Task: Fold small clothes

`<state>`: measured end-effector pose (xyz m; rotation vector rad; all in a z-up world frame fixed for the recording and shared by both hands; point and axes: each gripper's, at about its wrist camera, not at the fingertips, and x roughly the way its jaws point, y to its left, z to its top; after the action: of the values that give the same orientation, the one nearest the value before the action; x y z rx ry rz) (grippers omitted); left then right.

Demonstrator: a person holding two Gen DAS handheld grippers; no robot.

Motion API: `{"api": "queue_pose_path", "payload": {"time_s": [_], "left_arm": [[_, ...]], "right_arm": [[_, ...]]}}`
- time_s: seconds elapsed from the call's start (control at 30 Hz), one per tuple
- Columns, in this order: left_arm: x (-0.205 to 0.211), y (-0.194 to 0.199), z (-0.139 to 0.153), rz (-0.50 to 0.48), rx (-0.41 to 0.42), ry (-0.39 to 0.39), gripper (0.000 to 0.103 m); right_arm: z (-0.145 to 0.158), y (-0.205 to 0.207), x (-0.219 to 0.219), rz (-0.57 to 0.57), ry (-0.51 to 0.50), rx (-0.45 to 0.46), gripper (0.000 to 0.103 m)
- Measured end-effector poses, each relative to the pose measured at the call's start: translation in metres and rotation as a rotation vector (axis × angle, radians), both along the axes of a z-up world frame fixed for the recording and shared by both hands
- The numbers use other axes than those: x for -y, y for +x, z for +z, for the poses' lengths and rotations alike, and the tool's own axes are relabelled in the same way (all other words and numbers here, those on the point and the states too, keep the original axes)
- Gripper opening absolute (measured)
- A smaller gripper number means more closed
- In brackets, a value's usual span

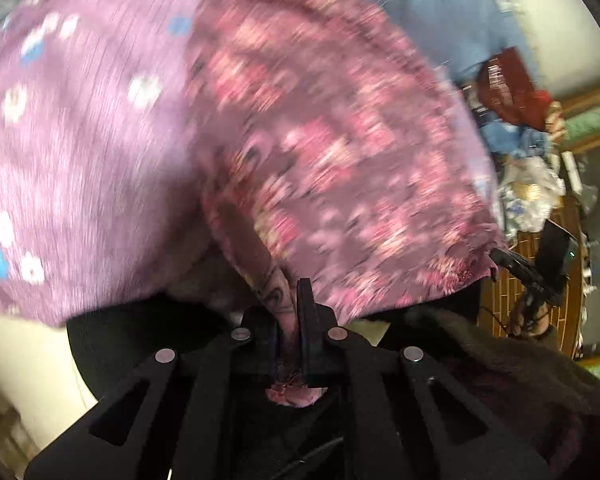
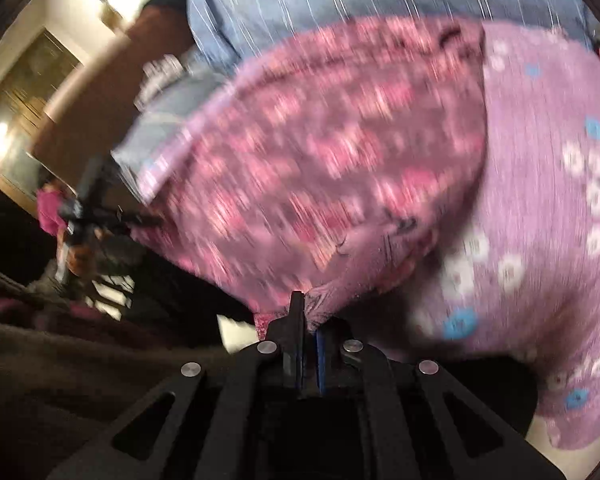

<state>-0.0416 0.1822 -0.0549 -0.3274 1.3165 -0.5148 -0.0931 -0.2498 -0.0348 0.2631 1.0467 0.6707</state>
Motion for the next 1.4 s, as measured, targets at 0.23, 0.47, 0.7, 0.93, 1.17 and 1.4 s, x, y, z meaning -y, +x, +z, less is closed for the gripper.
{"api": "queue_pose_path", "payload": {"time_s": [0.23, 0.47, 0.7, 0.93, 1.17, 1.4], "left_arm": [[-0.011, 0.028, 0.022, 0.082, 0.072, -0.141, 0.006], [-0.039, 0.084, 0.029, 0.273, 0.103, -0.234, 0.006], [-0.052, 0.166, 0.027, 0.408, 0.114, -0.241, 0.006], [-0.035, 0.257, 0.029, 0.435, 0.139, -0.216, 0.006], [-0.018, 0.346, -0.005, 0.483, 0.036, -0.170, 0.006], [-0.020, 0.370, -0.043, 0.514, -0.100, -0.190, 0.006]], "right_arm": [[0.032, 0.026, 0.004, -0.067, 0.122, 0.086, 0.004], [0.059, 0.070, 0.029, -0.192, 0.258, 0.156, 0.004], [0.059, 0.146, 0.053, -0.333, 0.317, 0.157, 0.004], [0.039, 0.233, 0.066, -0.448, 0.376, 0.126, 0.004], [-0.011, 0.299, 0.091, -0.602, 0.452, 0.016, 0.004], [-0.054, 0.323, 0.101, -0.671, 0.467, -0.125, 0.006]]}}
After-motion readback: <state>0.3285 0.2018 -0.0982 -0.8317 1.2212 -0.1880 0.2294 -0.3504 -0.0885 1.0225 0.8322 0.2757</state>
